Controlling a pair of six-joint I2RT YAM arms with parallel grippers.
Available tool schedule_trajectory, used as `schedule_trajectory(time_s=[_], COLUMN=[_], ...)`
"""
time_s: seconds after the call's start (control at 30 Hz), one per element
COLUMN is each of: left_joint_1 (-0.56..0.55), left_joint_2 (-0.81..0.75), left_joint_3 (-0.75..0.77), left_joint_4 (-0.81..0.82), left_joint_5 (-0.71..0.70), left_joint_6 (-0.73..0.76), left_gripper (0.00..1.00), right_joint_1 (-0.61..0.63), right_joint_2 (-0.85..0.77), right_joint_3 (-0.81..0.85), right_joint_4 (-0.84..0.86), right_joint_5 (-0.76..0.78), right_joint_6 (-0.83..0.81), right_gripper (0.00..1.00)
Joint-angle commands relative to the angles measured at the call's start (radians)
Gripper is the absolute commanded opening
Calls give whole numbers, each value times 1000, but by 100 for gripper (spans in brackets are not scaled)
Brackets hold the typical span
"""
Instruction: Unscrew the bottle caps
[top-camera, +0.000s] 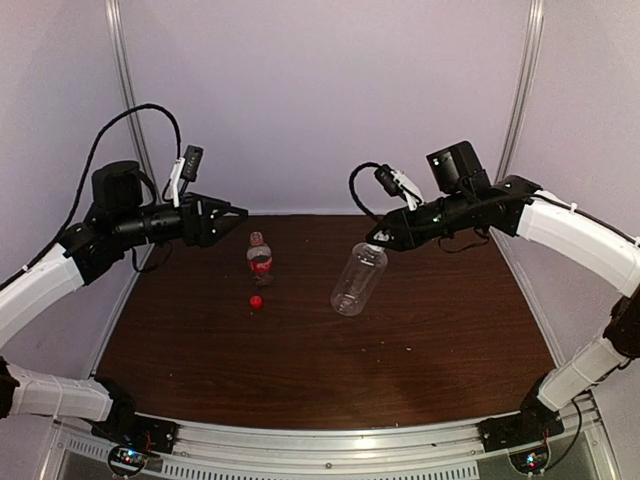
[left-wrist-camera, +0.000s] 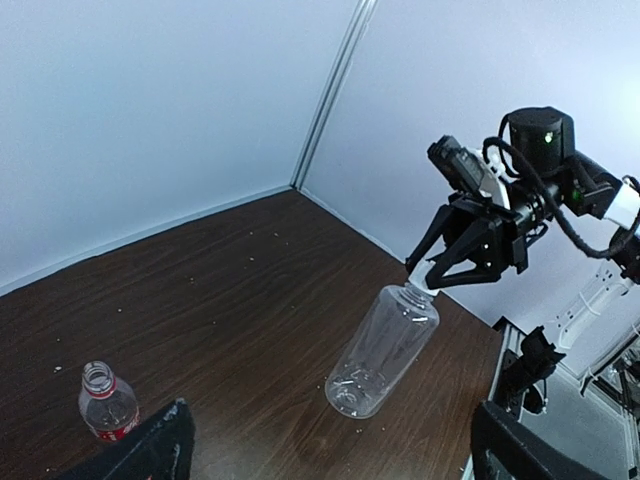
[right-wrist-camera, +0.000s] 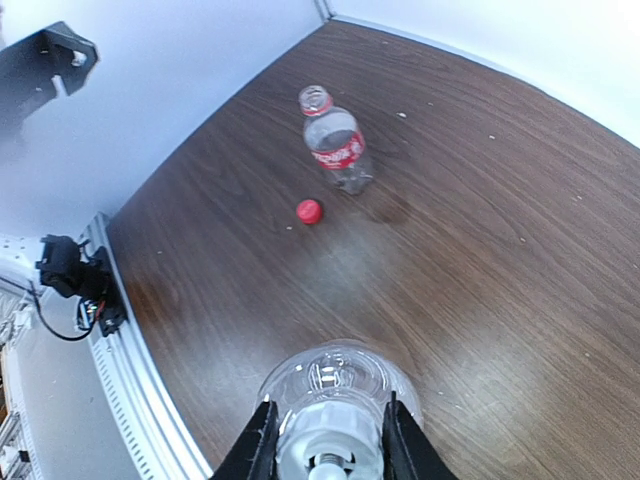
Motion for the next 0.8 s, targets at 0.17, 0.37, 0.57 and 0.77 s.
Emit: schedule_trajectory(time_s=[0.17, 0.37, 0.57, 0.77], left_joint_1=[-71, -146, -207, -242], left_joint_2=[20, 78, 170, 249], left_joint_3=[-25, -16, 10, 21], left_joint_4=[22, 9, -11, 30], left_joint_5=[148, 188, 174, 144], left_joint_6=[142, 222, 275, 256], left_gripper=[98, 98, 98, 97], right_joint_1=[34, 42, 55, 69], right_joint_2=[101, 172, 226, 227], right_joint_3=[165, 245, 317, 317], right_joint_4=[27, 50, 70, 130], right_joint_5=[-260, -370, -430, -461], right_joint_6=[-8, 15, 37, 73], right_gripper=[0, 0, 0, 0])
